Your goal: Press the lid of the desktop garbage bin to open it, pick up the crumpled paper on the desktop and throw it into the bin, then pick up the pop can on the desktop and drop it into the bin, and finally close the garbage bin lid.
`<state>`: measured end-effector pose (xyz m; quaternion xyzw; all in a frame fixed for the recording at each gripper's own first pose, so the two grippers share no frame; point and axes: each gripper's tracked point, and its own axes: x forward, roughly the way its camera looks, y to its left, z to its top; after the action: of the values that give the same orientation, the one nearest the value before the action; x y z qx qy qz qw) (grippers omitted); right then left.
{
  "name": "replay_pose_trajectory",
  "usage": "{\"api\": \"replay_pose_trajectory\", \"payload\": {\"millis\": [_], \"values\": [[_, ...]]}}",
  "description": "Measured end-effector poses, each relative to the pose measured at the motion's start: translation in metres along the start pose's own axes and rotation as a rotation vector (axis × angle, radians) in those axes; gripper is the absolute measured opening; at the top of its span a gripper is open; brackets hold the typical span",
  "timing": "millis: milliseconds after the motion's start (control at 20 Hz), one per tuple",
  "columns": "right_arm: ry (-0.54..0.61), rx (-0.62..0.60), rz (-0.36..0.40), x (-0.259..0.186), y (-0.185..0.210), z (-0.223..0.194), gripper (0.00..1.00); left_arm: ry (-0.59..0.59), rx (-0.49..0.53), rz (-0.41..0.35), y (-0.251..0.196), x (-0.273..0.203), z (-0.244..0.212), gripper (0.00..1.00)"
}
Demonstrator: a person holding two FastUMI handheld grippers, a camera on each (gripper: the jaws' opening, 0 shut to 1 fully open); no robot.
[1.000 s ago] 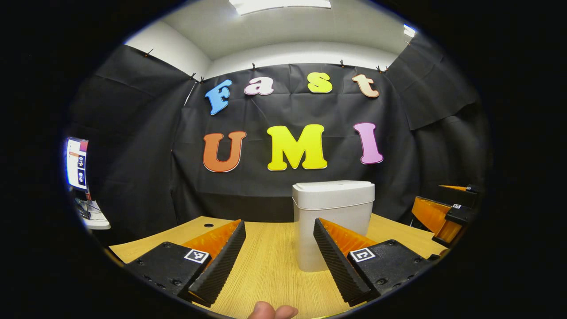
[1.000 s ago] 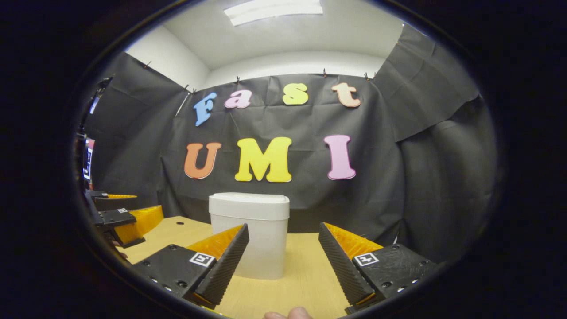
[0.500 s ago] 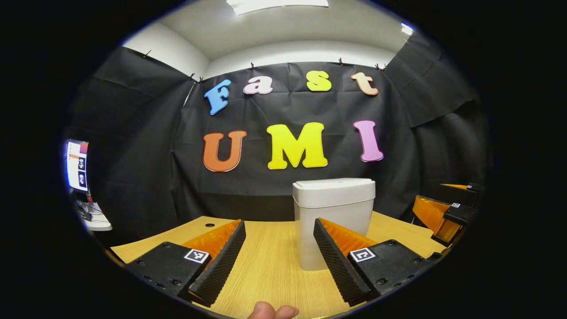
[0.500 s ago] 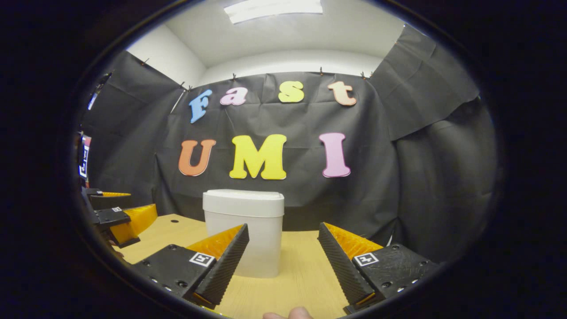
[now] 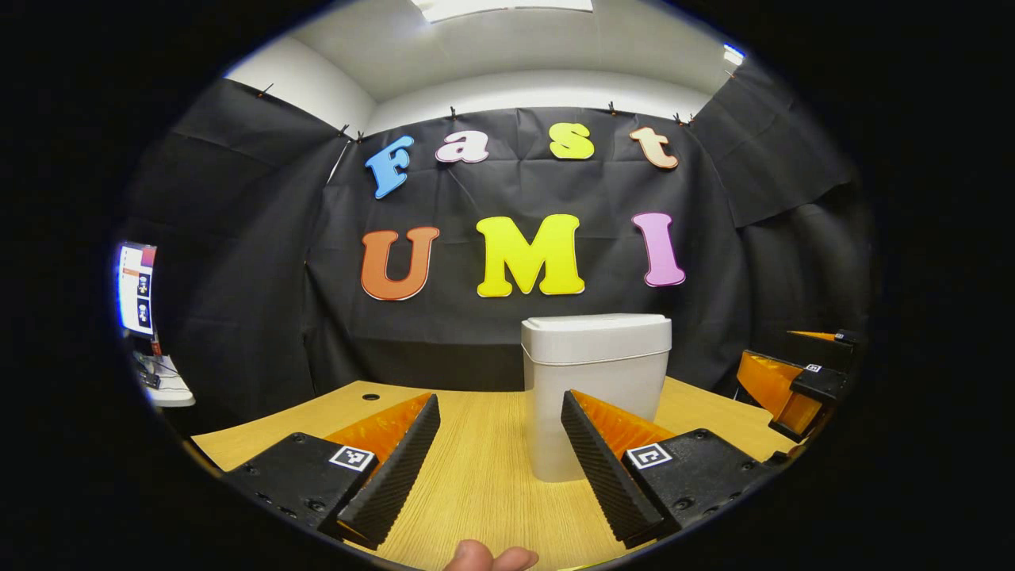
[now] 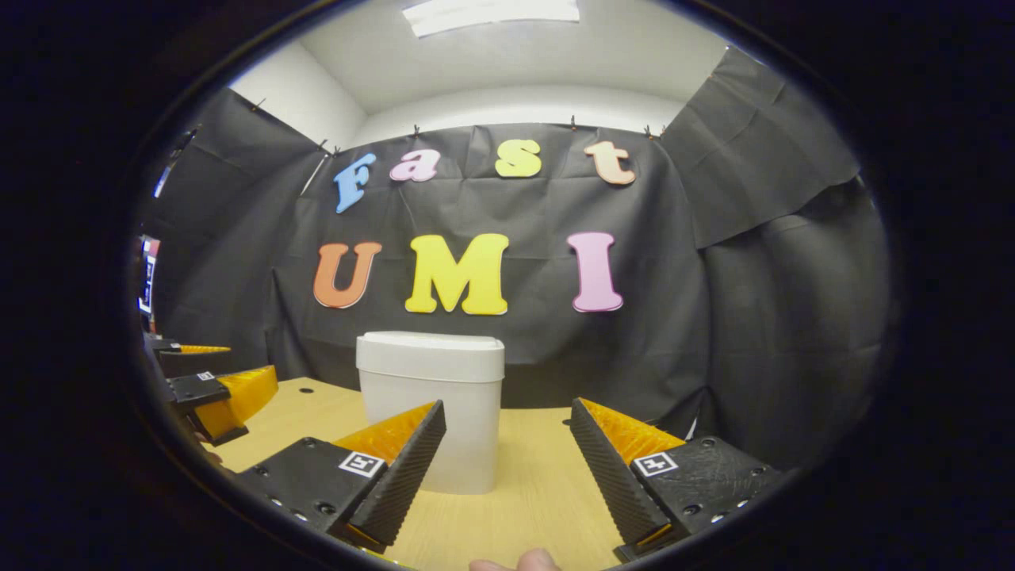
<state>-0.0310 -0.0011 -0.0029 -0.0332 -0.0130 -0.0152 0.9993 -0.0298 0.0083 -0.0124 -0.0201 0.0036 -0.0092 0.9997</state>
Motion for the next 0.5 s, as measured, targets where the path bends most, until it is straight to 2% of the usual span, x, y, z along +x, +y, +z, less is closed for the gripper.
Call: {"api": "replay_pose_trajectory", "payload": {"millis": [500], "values": [[0.013,0.003,-0.004,-0.0023,-0.0022,-0.0043,0.98,-0.006,-0.005,-0.007,-0.0031,-0.0007,0.0009,0.99]]}}
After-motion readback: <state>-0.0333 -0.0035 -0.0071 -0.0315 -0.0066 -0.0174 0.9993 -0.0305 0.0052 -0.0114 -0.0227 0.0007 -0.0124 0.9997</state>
